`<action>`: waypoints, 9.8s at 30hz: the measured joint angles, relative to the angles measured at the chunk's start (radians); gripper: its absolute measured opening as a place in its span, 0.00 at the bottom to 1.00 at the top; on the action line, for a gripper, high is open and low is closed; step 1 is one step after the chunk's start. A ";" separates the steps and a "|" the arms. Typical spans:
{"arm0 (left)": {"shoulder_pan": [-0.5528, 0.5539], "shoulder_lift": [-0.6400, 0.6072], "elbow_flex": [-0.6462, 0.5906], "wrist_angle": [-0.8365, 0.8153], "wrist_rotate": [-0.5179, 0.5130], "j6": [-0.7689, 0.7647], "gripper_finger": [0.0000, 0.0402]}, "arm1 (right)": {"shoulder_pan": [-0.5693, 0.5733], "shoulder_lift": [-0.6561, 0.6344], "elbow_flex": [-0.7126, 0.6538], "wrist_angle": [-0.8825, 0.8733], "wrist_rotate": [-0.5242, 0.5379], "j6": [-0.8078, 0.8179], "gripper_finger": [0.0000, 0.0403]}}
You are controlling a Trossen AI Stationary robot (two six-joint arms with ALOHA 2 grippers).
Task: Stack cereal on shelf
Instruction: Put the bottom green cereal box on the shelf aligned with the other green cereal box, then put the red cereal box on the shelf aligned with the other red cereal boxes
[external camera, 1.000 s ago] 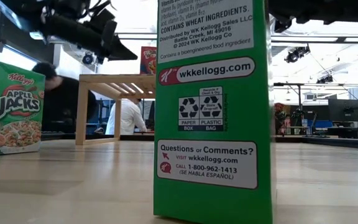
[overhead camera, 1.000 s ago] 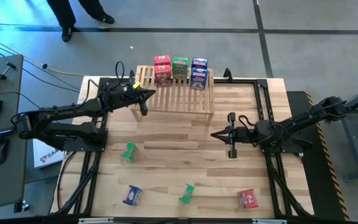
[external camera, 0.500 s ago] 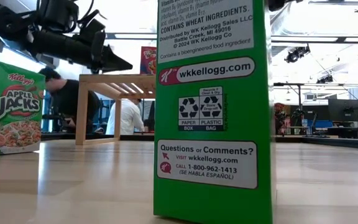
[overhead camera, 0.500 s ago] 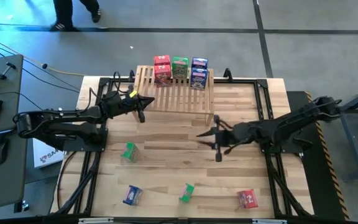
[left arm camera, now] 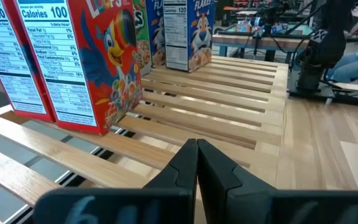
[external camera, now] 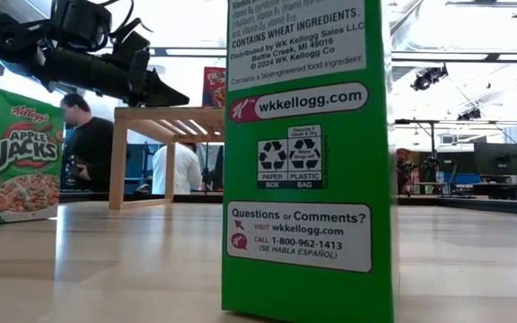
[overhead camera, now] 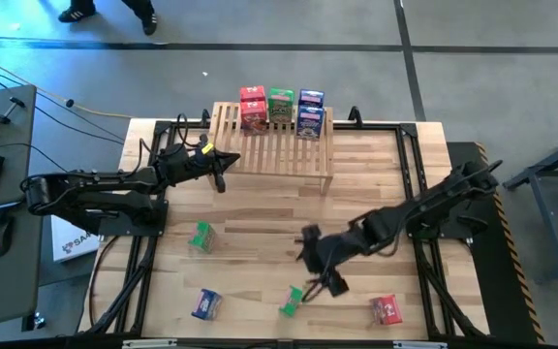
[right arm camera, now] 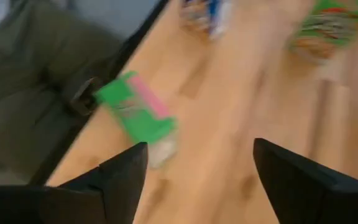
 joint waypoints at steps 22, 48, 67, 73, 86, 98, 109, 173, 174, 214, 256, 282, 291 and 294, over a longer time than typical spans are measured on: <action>-0.001 0.000 0.000 -0.007 0.001 -0.021 0.00 | 0.025 0.239 0.102 0.095 -0.144 -0.237 0.71; -0.002 -0.001 0.002 -0.022 0.020 -0.028 0.00 | -0.013 0.335 0.102 0.145 -0.248 -0.175 0.52; 0.120 0.001 -0.001 0.034 0.137 -0.036 0.00 | -0.080 0.284 0.290 -0.028 -0.112 -0.133 0.34; 0.160 0.001 -0.001 0.034 0.184 -0.037 0.00 | -0.190 0.283 0.530 -0.271 -0.045 -0.205 0.34; 0.158 0.001 -0.001 0.036 0.238 -0.024 0.00 | -0.552 0.280 0.824 -0.531 -0.059 -0.342 0.34; 0.158 0.000 0.000 0.091 0.238 -0.026 0.00 | -0.801 0.281 0.827 -0.544 -0.139 -0.402 0.34; 0.158 0.000 0.000 0.099 0.238 -0.026 0.00 | -0.856 0.308 0.825 -0.534 -0.213 -0.409 0.34; 0.158 0.000 0.001 0.103 0.237 -0.026 0.00 | -0.745 0.329 0.807 -0.708 0.259 -0.262 0.04; 0.158 0.000 0.001 0.103 0.237 -0.026 0.00 | -0.747 0.333 0.807 -0.703 0.265 -0.257 0.04; 0.158 0.001 0.001 0.097 0.237 -0.026 0.00 | -0.738 0.453 0.807 -0.574 0.409 -0.179 0.00; 0.155 0.000 0.001 0.086 0.255 -0.027 0.00 | -0.520 0.214 0.174 0.433 0.033 -0.242 0.00; 0.144 0.000 0.011 0.078 0.293 -0.043 0.00 | -0.019 -0.243 -0.111 -0.271 0.482 1.071 0.00; 0.144 0.000 0.011 0.058 0.293 -0.033 0.00 | 0.146 -0.243 -0.057 -0.496 0.469 1.515 0.00; 0.144 0.000 0.011 0.058 0.293 -0.033 0.00 | 0.177 -0.243 -0.056 -0.499 0.422 1.602 0.04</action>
